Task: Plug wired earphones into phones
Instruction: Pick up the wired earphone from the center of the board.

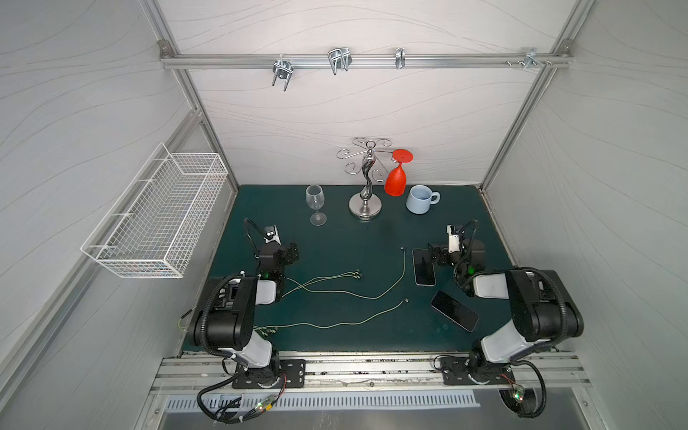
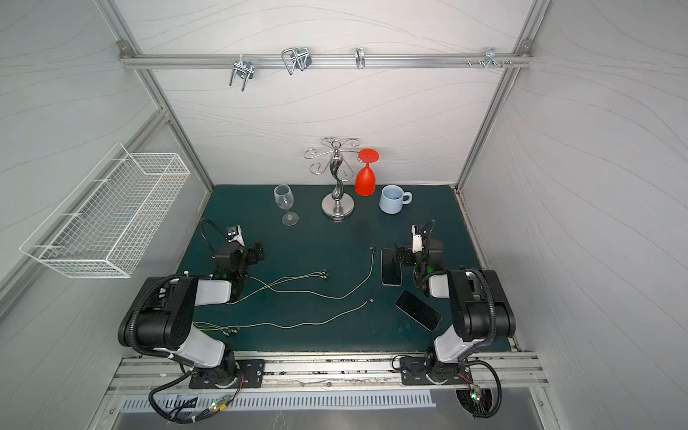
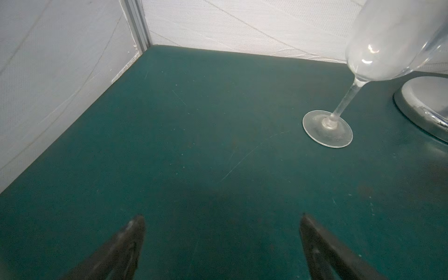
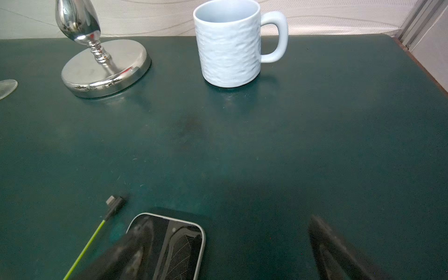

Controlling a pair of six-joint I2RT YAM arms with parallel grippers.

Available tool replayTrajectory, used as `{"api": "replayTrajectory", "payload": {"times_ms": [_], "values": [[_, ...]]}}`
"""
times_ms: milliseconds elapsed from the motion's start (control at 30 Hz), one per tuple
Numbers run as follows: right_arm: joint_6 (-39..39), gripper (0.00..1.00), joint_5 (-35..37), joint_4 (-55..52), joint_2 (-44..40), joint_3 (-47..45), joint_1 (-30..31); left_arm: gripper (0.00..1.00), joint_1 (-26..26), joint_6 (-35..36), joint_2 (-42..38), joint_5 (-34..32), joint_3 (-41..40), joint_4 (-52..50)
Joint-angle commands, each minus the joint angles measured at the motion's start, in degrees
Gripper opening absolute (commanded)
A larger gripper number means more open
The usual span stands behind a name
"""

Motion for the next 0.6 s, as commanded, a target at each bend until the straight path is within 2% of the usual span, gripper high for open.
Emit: {"api": "replayTrajectory", "payload": {"times_ms": [0,133,267,567], "values": [[-1.48,0.99,1.04,0.76,-0.61,0.36,0.79,0.99,-0.12,0.55,0.66,0.34,0.4,3.27],[-1.49,0.99,2.63,1.55,-0.3,0.07,1.55,0.99,-0.1,0.56,0.66,0.36,0.41,3.18],[-1.08,0.99,0.44,1.05,-0.2,0.58,0.59,0.99,-0.11,0.54,0.57,0.41,0.45,3.09],[-1.03,0.99,0.14,1.03,-0.06,0.58,0.41,0.99,-0.1,0.5,0.48,0.4,0.43,3.01]]}}
